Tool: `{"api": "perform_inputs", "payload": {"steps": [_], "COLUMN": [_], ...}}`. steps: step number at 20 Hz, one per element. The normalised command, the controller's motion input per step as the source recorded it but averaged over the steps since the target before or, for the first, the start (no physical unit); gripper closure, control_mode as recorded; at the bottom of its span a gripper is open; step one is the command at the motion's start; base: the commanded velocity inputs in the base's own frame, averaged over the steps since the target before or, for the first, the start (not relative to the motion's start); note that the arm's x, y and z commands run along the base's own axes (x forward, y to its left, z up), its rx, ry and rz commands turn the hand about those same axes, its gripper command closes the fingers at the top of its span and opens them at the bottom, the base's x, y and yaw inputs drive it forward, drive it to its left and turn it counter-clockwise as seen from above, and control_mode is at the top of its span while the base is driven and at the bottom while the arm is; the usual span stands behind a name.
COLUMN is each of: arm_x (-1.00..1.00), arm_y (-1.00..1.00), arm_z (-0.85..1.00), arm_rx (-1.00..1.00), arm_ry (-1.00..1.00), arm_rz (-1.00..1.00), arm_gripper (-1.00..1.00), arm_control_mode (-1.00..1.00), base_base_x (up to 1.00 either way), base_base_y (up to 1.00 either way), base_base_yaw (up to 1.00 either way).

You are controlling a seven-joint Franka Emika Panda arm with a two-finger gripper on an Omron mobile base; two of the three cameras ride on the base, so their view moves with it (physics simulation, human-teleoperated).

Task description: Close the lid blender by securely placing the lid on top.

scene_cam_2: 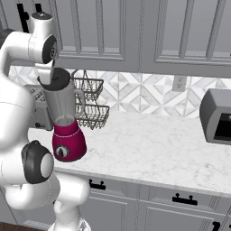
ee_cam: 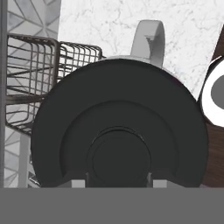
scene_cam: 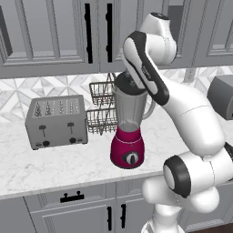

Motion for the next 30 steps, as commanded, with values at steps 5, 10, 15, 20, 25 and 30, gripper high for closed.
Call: {"api": "perform_inputs", "payload": {"steps": [5, 10, 15, 20, 25, 30], "arm_x": [0.16, 0.07, 0.00, 0.00, -0.01, -0.02], "arm_y": [0.00, 0.00, 0.00, 0.00, 0.00, 0.00], "arm_z": [0.00, -0.05, -0.08, -0.01, 0.02, 0.13], "arm_rx": [0.00, 0.00, 0.00, 0.00, 0.00, 0.00], "arm_ry": [0.02, 0.07, 0.07, 0.02, 0.00, 0.00], "arm_rz": [0.00, 0.00, 0.00, 0.00, 0.00, 0.00], "arm_gripper": [1.00, 1.00, 1.00, 1.00, 1.00, 1.00], "arm_control_mode": [-1.00, -1.00, -1.00, -1.00, -1.00, -1.00], "base_base_x": [0.00, 0.00, 0.00, 0.00, 0.00, 0.00], "base_base_y": [0.00, 0.00, 0.00, 0.00, 0.00, 0.00], "base_base_yaw": [0.00, 0.00, 0.00, 0.00, 0.00, 0.00]}}
